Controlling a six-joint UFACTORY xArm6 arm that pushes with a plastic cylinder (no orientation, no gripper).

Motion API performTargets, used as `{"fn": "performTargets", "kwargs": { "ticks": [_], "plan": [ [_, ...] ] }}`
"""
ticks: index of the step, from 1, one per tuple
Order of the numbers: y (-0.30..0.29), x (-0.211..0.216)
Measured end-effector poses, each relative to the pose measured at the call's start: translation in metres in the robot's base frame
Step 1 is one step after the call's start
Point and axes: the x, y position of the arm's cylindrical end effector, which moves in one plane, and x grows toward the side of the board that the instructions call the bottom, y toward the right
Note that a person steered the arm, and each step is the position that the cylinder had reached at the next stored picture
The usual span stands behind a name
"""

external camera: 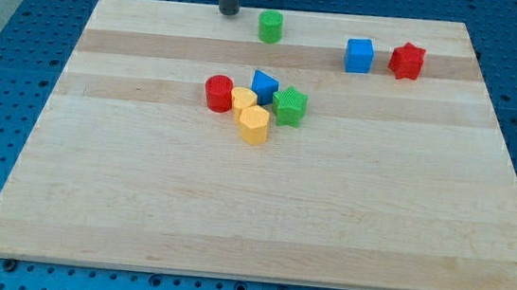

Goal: Move the green circle into the blue triangle

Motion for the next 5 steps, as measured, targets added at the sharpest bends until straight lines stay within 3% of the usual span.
{"fn": "performTargets", "kwargs": {
  "ticks": [2, 5],
  "plan": [
    [0.079, 0.006],
    [0.060, 0.026]
  ]
}}
